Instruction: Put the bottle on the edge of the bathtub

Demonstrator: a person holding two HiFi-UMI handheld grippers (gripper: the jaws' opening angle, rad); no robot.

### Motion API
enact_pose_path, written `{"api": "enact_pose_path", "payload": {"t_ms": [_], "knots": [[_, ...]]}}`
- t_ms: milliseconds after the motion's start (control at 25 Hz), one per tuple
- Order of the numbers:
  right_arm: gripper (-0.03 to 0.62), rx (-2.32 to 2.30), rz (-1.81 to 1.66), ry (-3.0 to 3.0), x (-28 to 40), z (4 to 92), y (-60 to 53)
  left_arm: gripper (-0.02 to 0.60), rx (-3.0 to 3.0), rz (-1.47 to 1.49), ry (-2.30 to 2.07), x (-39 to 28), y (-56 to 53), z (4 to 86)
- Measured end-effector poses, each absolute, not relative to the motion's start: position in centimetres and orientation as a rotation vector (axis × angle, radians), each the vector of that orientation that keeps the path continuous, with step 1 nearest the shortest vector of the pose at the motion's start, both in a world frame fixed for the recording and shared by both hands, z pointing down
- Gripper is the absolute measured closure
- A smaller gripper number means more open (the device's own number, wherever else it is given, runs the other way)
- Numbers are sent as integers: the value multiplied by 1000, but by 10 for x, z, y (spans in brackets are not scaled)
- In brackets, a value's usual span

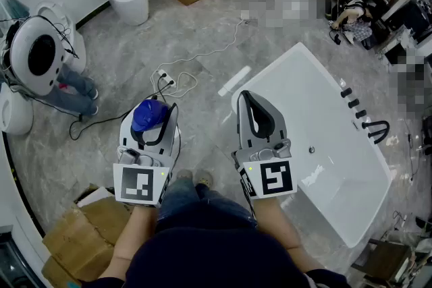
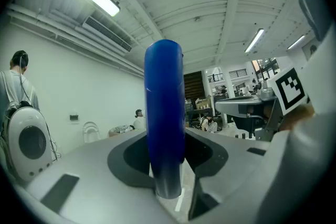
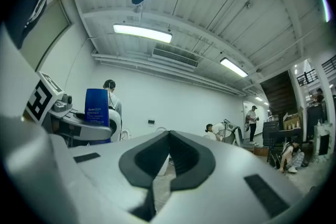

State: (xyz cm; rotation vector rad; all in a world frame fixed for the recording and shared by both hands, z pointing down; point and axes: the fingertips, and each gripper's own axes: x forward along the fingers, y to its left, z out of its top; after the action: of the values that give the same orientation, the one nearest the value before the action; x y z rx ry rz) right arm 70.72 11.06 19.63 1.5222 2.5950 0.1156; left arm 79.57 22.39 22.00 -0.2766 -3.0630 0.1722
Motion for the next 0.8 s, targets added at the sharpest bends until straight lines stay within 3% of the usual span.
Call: {"api": "enact_pose_path", "payload": {"t_ms": [400,800], "knots": [[566,1543,93,2567,702,203,122,414,-268,178,-3064,783,228,222],[566,1493,127,2638,635,220,161,417,-155,177,-3052,704,266,235]]}}
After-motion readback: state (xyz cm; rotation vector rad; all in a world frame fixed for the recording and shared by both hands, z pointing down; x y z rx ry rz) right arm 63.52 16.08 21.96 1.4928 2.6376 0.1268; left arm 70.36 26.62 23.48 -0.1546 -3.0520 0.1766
